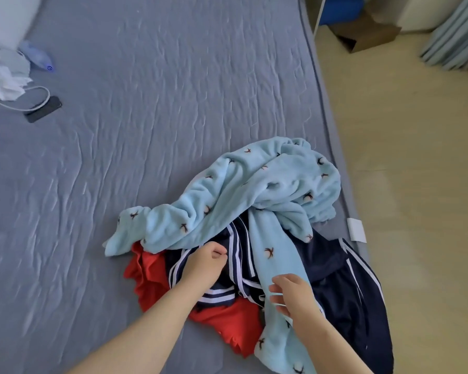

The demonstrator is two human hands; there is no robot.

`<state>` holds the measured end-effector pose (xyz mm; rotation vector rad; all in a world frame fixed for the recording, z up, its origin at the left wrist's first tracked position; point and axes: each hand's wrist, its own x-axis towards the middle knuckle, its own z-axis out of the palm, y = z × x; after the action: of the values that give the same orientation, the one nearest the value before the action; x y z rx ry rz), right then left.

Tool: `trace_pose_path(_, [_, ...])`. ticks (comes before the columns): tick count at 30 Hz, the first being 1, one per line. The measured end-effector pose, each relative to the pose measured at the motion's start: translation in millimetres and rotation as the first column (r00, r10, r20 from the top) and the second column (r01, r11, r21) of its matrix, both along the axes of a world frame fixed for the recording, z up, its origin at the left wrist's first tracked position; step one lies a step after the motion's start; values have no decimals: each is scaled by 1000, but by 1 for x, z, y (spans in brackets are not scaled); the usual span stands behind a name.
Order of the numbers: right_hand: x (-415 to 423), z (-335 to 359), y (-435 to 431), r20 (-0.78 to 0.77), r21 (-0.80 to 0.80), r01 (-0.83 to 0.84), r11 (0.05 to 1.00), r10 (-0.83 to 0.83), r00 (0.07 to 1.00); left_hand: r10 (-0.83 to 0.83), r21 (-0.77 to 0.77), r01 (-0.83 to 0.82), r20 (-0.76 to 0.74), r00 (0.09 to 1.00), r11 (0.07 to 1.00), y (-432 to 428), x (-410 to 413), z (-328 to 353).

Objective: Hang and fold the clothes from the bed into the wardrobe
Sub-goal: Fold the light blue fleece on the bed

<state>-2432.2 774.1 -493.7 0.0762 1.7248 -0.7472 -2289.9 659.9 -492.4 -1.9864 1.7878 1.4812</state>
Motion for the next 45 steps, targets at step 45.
trace_pose_path(45, [75,195,-23,158,-301,340,891,-305,939,197,275,-36,-586,786,961,63,78,226])
